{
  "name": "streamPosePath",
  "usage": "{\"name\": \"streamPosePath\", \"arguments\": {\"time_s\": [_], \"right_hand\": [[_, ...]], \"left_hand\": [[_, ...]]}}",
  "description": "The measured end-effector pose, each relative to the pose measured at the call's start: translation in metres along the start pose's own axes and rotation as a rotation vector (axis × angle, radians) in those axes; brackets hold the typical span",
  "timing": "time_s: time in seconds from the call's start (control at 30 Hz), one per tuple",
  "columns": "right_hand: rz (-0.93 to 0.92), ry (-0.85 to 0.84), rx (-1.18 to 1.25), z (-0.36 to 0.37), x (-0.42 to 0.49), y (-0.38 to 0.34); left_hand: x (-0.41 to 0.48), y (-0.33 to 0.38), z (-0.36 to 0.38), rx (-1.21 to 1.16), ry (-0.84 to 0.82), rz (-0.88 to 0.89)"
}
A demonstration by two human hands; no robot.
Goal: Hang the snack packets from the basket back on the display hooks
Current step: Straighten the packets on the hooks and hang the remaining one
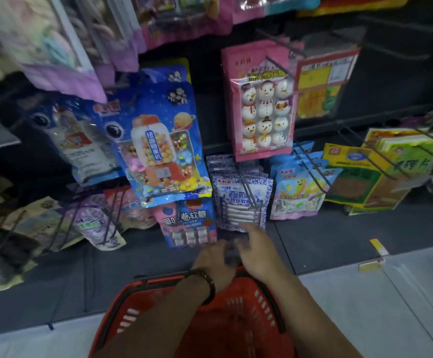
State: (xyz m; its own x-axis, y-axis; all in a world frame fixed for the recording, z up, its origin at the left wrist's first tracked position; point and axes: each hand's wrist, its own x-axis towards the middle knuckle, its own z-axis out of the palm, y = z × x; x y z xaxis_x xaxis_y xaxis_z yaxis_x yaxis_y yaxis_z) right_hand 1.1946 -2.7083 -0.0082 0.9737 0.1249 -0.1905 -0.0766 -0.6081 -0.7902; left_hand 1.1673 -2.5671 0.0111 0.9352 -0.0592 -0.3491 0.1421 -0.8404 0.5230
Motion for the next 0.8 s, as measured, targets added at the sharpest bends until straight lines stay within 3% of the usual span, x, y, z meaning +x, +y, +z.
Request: {"name": "streamPosePath", "arguments": {"time_s": [0.07,0.2,0.33,0.4,0.6,0.8], "right_hand": [[-0.046,0.009,-0.051,-0.003,-0.019,-0.010],[-0.165,0.105,-0.063,-0.010,-0.051,-0.046],[-0.363,0.270,-0.179,-0.028,-0.060,-0.107],[-0.444,0.328,-0.285,-0.037,-0.054,-0.141],[-0.532,0.321,-0.620,-0.030,-0.025,-0.208],[-0.451,0.307,-0.646,-0.016,0.012,-0.212]], "left_hand": [[-0.022,-0.003,-0.017,-0.023,0.028,0.050],[-0.060,-0.009,-0.064,0.064,0.245,0.261],[-0.082,-0.012,-0.117,0.214,0.606,0.440],[-0.081,-0.012,-0.145,0.325,0.765,0.426],[-0.053,-0.020,-0.188,0.461,0.703,0.159],[-0.017,-0.020,-0.191,0.313,0.710,0.212]]}}
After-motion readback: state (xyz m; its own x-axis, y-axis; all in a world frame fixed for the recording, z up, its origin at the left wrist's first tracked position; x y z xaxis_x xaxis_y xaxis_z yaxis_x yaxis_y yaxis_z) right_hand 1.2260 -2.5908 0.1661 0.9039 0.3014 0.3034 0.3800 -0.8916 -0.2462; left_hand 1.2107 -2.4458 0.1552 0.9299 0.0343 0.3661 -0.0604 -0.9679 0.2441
